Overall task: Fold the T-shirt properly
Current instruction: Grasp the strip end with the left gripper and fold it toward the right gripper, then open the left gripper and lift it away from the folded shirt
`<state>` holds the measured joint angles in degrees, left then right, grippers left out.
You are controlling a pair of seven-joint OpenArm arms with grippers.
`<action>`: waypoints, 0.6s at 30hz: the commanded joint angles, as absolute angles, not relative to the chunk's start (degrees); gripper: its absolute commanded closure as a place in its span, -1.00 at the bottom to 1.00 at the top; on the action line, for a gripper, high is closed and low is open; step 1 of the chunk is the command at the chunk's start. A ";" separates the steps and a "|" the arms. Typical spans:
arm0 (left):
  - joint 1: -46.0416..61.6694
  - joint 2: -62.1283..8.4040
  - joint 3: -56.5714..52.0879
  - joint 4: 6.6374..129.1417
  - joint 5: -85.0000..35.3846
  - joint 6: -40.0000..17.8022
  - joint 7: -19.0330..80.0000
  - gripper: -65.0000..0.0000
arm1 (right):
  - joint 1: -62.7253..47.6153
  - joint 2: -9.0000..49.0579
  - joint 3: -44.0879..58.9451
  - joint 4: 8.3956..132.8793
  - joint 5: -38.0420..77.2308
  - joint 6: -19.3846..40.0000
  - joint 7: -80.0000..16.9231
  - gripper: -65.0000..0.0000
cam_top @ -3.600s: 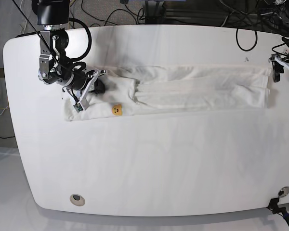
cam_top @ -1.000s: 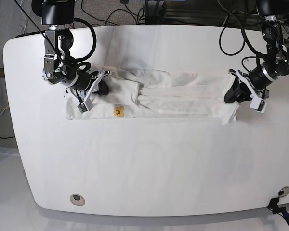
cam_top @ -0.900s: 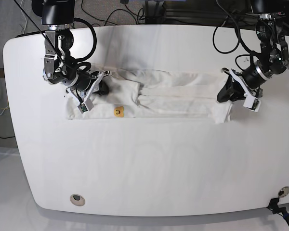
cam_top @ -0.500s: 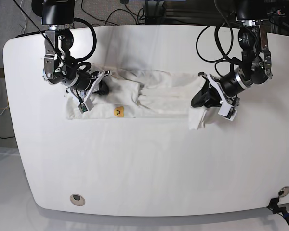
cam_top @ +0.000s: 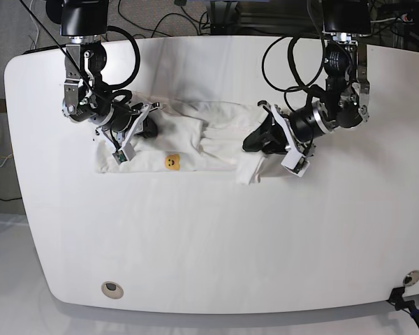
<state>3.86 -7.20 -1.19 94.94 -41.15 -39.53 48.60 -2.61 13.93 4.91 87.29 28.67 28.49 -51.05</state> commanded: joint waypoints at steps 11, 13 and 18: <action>2.15 -7.16 -0.31 94.73 -42.95 -40.00 47.08 -0.05 | -2.07 14.29 5.05 87.87 28.26 28.53 -51.38 1.00; 2.15 -6.11 -0.31 95.08 -43.03 -40.00 47.08 -0.06 | -2.07 14.29 5.05 87.87 28.26 28.53 -51.38 1.00; 2.33 -6.20 2.24 95.69 -43.12 -40.00 47.08 -0.05 | -2.07 14.20 5.05 87.87 28.26 28.53 -51.38 1.00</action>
<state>2.98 -6.02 2.13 94.04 -41.63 -39.53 48.38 -2.61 13.87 4.91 87.31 28.64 28.49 -51.05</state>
